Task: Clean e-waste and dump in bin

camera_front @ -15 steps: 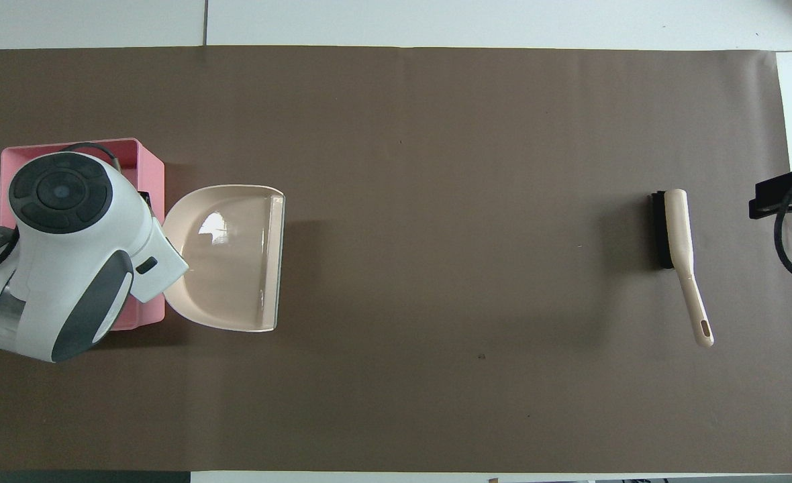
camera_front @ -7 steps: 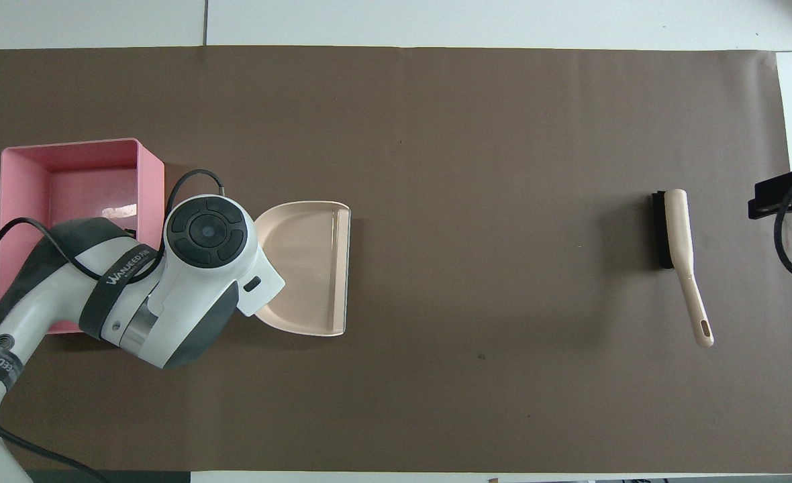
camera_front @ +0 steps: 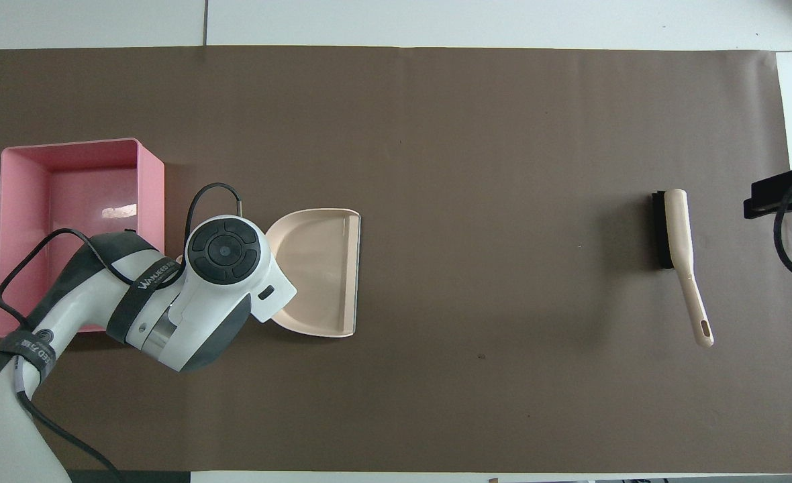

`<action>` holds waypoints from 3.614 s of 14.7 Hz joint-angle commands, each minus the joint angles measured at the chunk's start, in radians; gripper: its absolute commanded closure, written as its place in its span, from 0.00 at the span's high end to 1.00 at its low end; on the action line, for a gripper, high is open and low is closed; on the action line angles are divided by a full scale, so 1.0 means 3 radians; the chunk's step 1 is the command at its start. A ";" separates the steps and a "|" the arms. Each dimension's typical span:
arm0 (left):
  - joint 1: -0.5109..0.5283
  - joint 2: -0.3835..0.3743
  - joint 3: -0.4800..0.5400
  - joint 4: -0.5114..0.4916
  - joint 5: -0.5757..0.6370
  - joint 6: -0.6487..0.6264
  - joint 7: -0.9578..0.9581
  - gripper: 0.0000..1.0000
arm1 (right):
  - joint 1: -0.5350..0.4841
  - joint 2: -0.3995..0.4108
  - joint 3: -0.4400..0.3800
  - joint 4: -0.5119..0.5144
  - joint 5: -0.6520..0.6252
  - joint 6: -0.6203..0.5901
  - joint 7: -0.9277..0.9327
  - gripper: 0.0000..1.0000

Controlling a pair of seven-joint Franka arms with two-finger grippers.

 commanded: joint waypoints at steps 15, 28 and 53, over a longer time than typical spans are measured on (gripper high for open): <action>0.0161 -0.0640 0.0039 -0.0055 -0.0052 -0.0737 -0.1534 0.98 | 0.0017 -0.0024 -0.0017 -0.0002 0.0014 -0.0049 0.0001 1.00; 0.1491 -0.0620 0.0065 0.0889 -0.1085 -0.1483 -0.3029 0.98 | -0.0228 -0.0054 0.0203 -0.0058 0.0019 -0.0054 0.0057 1.00; 0.1583 -0.0226 0.0065 0.2246 -0.1111 -0.2548 -0.3259 0.99 | 0.0002 -0.0075 0.0039 -0.0115 0.0024 -0.0034 0.0087 1.00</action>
